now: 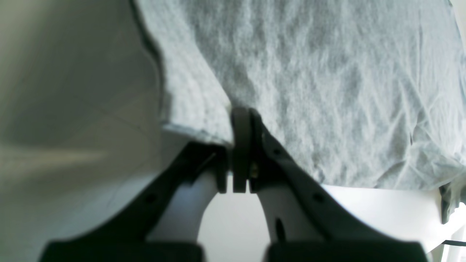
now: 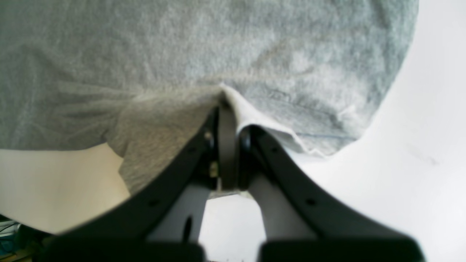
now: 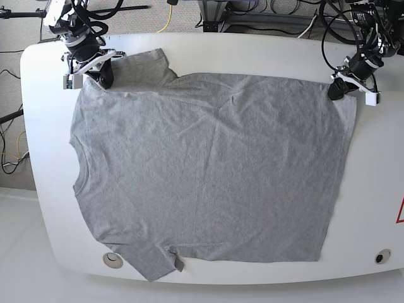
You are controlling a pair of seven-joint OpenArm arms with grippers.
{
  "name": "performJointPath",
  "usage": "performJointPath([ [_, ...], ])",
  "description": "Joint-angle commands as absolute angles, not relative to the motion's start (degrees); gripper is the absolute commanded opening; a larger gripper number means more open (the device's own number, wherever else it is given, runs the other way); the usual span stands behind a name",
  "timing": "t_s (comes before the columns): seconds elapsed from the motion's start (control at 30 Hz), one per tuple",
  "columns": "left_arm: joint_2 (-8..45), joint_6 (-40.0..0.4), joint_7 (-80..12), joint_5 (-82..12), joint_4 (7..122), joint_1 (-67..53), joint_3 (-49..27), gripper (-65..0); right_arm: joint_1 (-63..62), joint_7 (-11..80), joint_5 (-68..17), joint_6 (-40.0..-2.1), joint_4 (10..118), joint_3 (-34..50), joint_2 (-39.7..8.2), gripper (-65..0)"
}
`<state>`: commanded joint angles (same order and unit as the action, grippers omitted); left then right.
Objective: Fold the T-shirt properly
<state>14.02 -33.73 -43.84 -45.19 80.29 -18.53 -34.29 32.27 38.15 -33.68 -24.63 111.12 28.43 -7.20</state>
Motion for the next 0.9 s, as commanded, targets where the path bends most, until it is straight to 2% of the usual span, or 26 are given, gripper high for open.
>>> performJointPath([
  [0.6, 13.5, -33.9, -44.7, -45.7, 81.8, -18.4, -36.4, -65.0, 32.9, 38.1, -34.3, -24.8, 111.5, 28.8, -7.2, -65.0],
  [0.9, 13.4, -34.2, -45.5, -45.5, 86.2, -23.5, -40.0, -65.0, 36.8, 38.9, -35.9, -24.9, 116.1, 31.6, -6.7, -65.0],
])
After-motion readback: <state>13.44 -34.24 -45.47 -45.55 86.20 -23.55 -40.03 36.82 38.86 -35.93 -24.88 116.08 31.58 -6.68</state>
